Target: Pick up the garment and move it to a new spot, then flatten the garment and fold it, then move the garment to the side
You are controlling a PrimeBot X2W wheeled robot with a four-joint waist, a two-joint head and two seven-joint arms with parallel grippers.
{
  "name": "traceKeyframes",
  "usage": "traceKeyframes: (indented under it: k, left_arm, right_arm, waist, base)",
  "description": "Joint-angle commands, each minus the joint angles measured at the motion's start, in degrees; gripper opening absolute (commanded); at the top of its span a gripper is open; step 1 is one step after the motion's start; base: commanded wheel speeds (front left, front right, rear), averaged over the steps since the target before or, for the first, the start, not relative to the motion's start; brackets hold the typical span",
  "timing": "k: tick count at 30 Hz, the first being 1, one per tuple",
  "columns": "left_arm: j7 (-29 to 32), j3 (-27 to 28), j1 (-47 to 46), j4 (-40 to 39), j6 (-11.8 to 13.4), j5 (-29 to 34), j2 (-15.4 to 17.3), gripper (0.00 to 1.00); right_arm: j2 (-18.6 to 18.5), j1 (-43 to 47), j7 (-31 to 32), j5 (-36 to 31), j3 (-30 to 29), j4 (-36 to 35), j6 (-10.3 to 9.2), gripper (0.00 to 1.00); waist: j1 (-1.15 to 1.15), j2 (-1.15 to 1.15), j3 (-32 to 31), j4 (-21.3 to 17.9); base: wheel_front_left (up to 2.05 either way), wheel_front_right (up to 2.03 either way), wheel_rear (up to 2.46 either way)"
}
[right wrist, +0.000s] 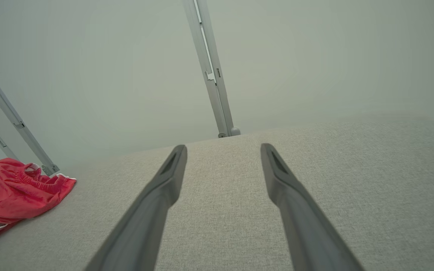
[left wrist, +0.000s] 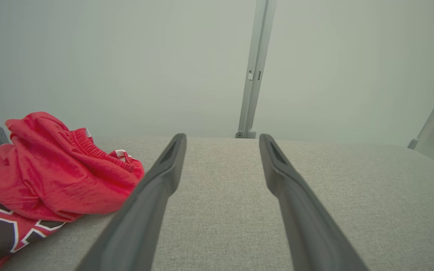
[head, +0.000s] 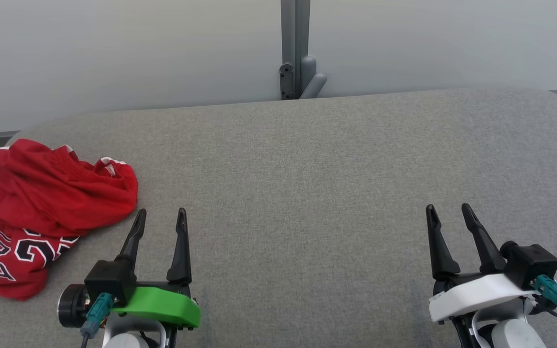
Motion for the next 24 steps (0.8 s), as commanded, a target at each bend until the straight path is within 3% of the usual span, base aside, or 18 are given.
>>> traceKeyframes:
  k: [1, 24]
  left_arm:
    - [-0.4, -0.2, 0.2, -0.6, 0.3, 1.3, 0.4, 1.0]
    - [-3.0, -0.6, 1.6, -0.4, 0.0, 11.7, 0.2, 1.0]
  right_arm:
    - [-0.3, 0.0, -0.7, -1.5, 0.2, -0.6, 0.01, 1.0]
    - [-0.4, 1.0, -3.4, -11.1, 2.1, -2.3, 0.02, 1.0]
  waist:
    - [0.0, 0.0, -0.1, 0.0]
    - [0.0, 0.0, -0.1, -0.2]
  base:
    - [0.0, 0.0, 0.0]
    - [0.0, 0.0, 0.0]
